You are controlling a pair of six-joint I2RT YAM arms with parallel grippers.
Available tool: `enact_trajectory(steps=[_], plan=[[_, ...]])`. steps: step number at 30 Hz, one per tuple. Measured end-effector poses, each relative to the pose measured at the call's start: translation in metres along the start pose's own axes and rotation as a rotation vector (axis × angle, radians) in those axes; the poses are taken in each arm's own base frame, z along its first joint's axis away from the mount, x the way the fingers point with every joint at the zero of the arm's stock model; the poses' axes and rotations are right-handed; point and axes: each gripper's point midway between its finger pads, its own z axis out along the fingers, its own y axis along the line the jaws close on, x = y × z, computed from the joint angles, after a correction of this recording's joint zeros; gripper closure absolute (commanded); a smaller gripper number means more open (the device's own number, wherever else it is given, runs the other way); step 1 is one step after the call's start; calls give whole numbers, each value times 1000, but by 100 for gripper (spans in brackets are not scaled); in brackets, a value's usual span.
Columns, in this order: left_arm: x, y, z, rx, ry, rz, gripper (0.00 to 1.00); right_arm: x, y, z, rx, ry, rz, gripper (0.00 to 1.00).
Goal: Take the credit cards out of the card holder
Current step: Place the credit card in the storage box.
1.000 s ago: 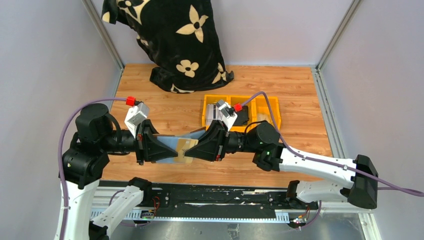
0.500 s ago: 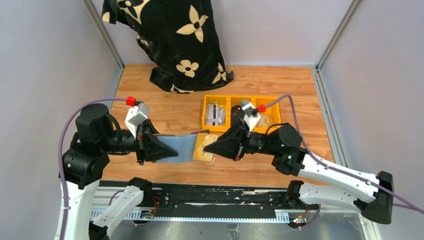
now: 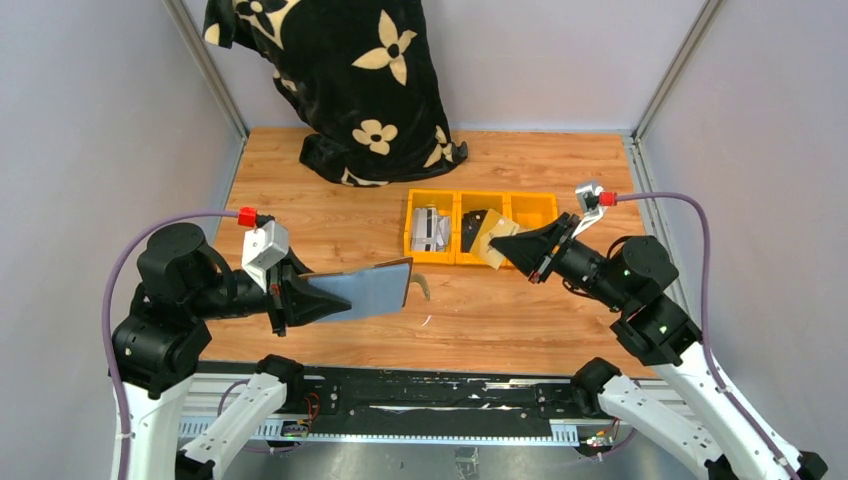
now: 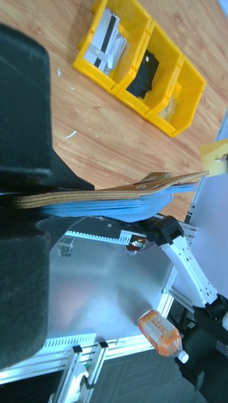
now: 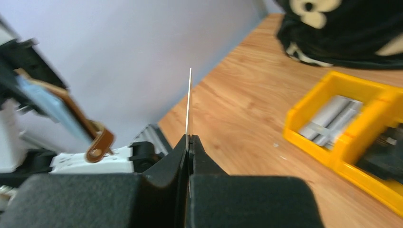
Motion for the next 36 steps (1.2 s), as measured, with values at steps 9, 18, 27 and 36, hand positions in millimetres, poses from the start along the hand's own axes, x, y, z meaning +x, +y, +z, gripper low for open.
enact_trajectory(steps=[9, 18, 27, 36], plan=[[19, 18, 0, -62, 59, 29, 100, 6, -88, -15, 356, 74, 2, 100], [45, 35, -3, -125, 143, 44, 100, 21, -198, -38, 706, 162, 107, 100], [62, 47, -5, -157, 200, 57, 100, 29, -250, -48, 857, 239, 115, 100], [67, 56, -5, -174, 233, 57, 100, 44, -290, -42, 910, 337, 163, 100]])
